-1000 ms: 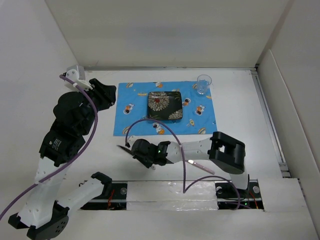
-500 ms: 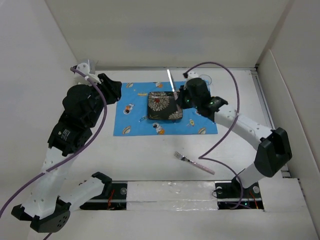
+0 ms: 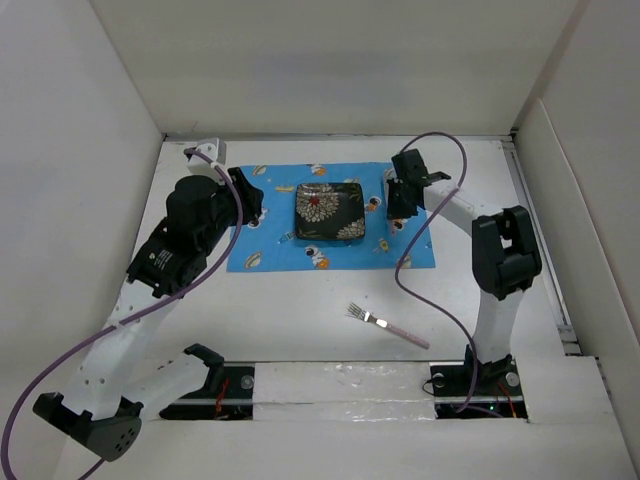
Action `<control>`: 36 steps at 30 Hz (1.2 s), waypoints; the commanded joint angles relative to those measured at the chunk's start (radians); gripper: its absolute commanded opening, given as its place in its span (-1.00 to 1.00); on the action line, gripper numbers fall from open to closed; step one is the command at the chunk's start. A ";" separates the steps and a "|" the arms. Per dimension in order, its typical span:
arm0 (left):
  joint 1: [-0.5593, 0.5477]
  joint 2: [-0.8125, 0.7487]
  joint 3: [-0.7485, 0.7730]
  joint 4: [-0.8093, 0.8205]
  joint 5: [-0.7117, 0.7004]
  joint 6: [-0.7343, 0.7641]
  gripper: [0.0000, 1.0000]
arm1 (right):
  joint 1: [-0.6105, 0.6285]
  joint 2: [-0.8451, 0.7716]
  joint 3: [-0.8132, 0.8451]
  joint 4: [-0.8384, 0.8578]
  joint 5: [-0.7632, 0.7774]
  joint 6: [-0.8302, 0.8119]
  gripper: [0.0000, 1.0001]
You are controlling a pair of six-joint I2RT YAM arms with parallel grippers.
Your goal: Set the dinner table for one person
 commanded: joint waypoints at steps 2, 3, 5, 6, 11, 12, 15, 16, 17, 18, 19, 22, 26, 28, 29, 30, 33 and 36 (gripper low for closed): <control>0.004 -0.021 -0.018 0.070 0.022 -0.009 -0.38 | -0.009 0.031 0.099 -0.056 0.001 -0.016 -1.00; 0.004 -0.019 -0.019 0.072 0.025 -0.009 -0.37 | -0.009 0.038 0.099 -0.059 0.001 -0.014 -1.00; 0.004 -0.018 -0.026 0.075 0.029 -0.012 -0.38 | -0.009 0.055 0.099 -0.079 0.013 -0.003 -1.00; 0.004 -0.018 -0.026 0.075 0.032 -0.012 -0.38 | -0.009 0.058 0.096 -0.085 0.020 0.001 -1.00; 0.004 -0.018 -0.020 0.072 0.022 -0.009 -0.38 | -0.018 0.074 0.078 -0.107 0.020 0.007 -0.80; 0.004 -0.018 -0.016 0.072 0.020 -0.006 -0.38 | -0.018 0.075 0.076 -0.112 0.023 0.009 -0.76; 0.004 -0.018 -0.007 0.066 0.022 -0.004 -0.37 | -0.028 0.055 0.068 -0.107 0.017 0.009 -0.49; 0.004 -0.016 -0.007 0.067 0.023 -0.004 -0.38 | -0.028 0.048 0.068 -0.109 0.017 0.006 -0.42; 0.004 -0.015 -0.006 0.064 0.025 -0.009 -0.38 | -0.028 0.038 0.071 -0.113 0.015 0.006 -0.34; 0.004 -0.015 -0.006 0.064 0.026 -0.011 -0.37 | -0.028 0.026 0.071 -0.121 0.014 0.006 -0.21; 0.004 -0.015 -0.006 0.066 0.032 -0.012 -0.38 | -0.028 -0.004 0.071 -0.127 0.014 0.003 -0.15; 0.004 -0.015 -0.006 0.066 0.041 -0.017 -0.38 | -0.028 -0.104 0.042 -0.141 0.017 -0.003 0.04; 0.004 -0.013 -0.004 0.069 0.042 -0.018 -0.38 | 0.011 -0.284 -0.106 -0.153 -0.031 -0.003 -0.30; 0.004 -0.012 -0.001 0.070 0.035 -0.011 -0.54 | 0.051 -0.359 -0.238 -0.179 -0.120 -0.005 -1.00; 0.004 -0.009 0.000 0.072 0.038 -0.002 -0.76 | 0.092 -0.426 -0.336 -0.194 -0.170 0.006 -1.00; 0.004 -0.009 0.003 0.075 0.038 -0.001 -0.76 | 0.092 -0.457 -0.337 -0.205 -0.204 0.006 -1.00; 0.004 0.002 0.013 0.081 0.038 0.011 -0.98 | 0.190 -0.564 -0.517 -0.243 -0.247 0.070 -1.00; 0.004 0.016 0.023 0.093 0.032 0.014 -0.99 | 0.337 -0.642 -0.599 -0.262 -0.223 0.193 -0.22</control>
